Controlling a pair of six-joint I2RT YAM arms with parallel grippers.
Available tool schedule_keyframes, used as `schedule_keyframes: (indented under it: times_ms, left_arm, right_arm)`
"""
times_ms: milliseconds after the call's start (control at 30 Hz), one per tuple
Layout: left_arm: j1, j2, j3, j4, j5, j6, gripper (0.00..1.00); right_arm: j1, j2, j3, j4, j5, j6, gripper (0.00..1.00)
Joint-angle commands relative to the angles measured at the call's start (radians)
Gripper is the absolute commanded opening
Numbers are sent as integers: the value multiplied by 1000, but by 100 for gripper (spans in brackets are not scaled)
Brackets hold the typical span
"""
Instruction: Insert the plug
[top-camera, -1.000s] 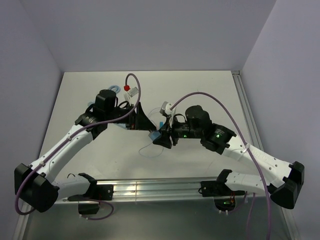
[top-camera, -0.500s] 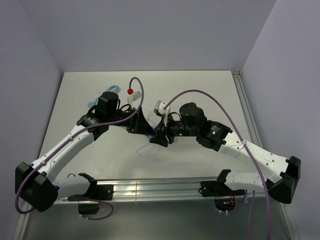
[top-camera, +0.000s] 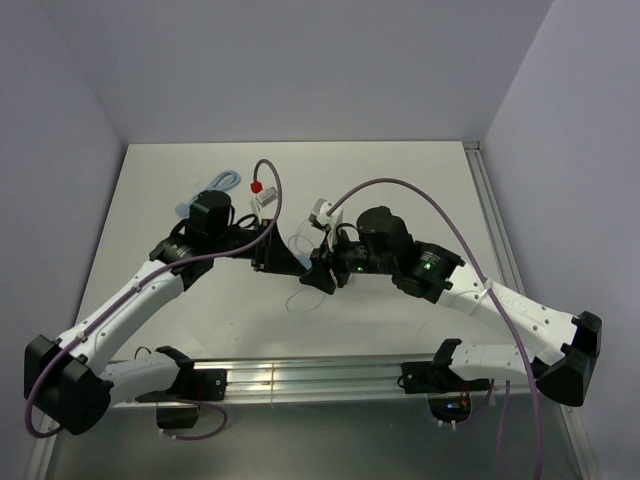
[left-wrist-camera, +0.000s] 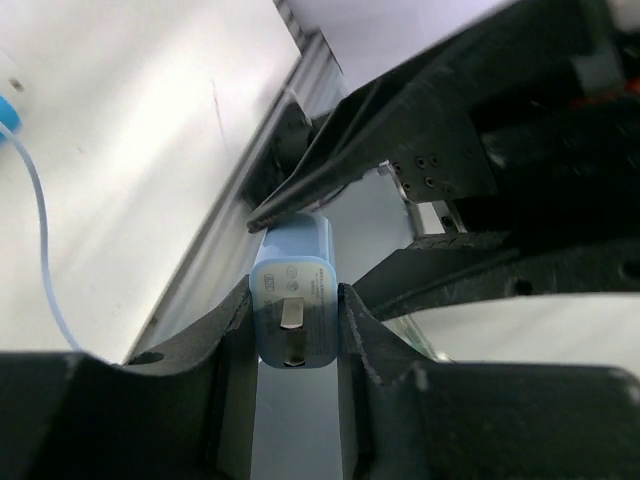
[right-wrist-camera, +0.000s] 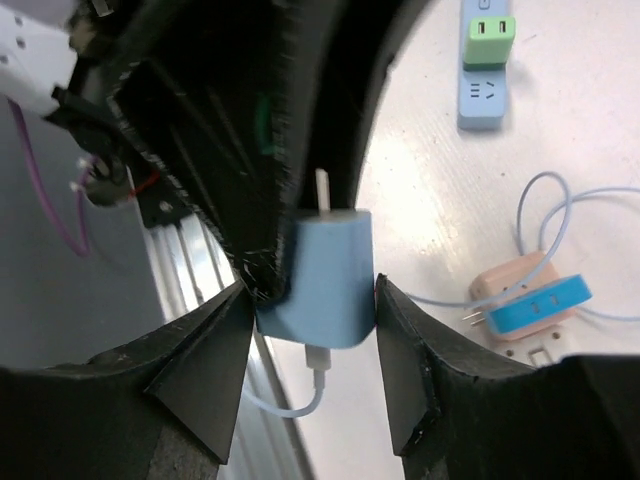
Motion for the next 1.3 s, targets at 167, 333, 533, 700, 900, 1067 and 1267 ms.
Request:
schedule_keyframes:
  times_ms: [167, 333, 533, 700, 900, 1067, 1267]
  left_arm:
    - [24, -210, -54, 128, -136, 83, 0]
    - [38, -305, -82, 137, -191, 89, 0]
    - [46, -431, -132, 235, -280, 6, 0]
    - [44, -489, -183, 323, -289, -55, 0]
    - [44, -536, -186, 324, -327, -78, 0]
    - [46, -548, -197, 347, -349, -108, 0]
    - [44, -540, -235, 430, -326, -166, 0]
  right_arm:
    - [-46, -40, 68, 33, 94, 276, 57]
    - [-61, -120, 30, 132, 13, 307, 66]
    - [-133, -110, 0, 287, -266, 443, 66]
    - [-171, -44, -32, 488, -429, 555, 67]
    - [-170, 9, -58, 677, -549, 629, 69]
    - [-136, 39, -41, 705, -561, 629, 68]
    - [-121, 76, -21, 717, -544, 646, 60]
